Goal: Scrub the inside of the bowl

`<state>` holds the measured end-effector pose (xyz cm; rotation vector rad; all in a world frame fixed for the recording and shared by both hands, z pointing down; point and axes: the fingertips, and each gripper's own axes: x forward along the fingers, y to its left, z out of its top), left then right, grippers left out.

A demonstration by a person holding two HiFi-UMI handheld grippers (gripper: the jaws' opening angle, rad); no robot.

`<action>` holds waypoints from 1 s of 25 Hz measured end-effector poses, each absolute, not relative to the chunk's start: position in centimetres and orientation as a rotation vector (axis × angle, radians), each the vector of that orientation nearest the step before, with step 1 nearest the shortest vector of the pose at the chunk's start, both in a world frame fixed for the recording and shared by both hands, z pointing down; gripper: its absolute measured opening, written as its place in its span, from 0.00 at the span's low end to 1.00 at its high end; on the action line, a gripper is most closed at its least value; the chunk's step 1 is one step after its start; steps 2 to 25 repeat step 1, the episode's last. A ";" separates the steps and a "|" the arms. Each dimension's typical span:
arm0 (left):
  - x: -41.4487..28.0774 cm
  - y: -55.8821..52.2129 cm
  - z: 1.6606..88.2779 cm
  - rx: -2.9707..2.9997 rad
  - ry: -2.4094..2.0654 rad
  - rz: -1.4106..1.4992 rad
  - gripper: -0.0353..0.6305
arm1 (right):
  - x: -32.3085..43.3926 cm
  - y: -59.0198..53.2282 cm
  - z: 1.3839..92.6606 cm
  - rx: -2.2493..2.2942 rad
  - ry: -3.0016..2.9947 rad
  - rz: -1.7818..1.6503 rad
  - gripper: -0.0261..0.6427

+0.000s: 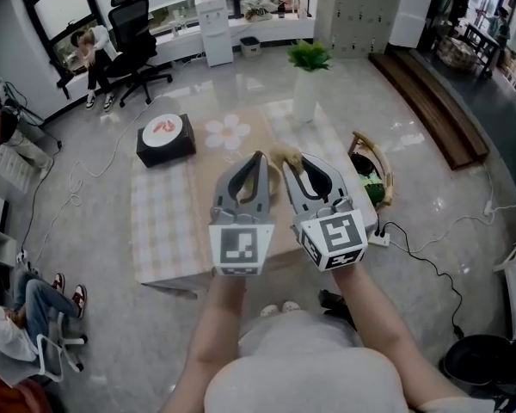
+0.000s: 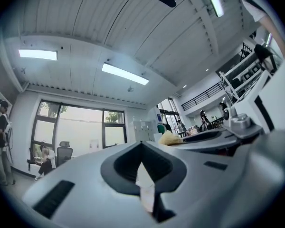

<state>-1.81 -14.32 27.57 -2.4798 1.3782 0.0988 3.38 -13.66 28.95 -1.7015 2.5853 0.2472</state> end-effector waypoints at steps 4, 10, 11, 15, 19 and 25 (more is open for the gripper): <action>-1.8 -14.2 27.5 -2.477 1.378 0.100 0.07 | 3.5 -13.6 28.9 -1.704 2.579 0.249 0.17; -1.8 -14.2 27.5 -2.477 1.378 0.100 0.07 | 3.5 -13.6 28.9 -1.704 2.579 0.249 0.17; -1.8 -14.2 27.5 -2.477 1.378 0.100 0.07 | 3.5 -13.6 28.9 -1.704 2.579 0.249 0.17; -1.8 -14.2 27.5 -2.477 1.378 0.100 0.07 | 3.5 -13.6 28.9 -1.704 2.579 0.249 0.17; -1.8 -14.2 27.5 -2.477 1.378 0.100 0.07 | 3.5 -13.6 28.9 -1.704 2.579 0.249 0.17; -1.8 -14.2 27.5 -2.477 1.378 0.100 0.07 | 3.5 -13.6 28.9 -1.704 2.579 0.249 0.17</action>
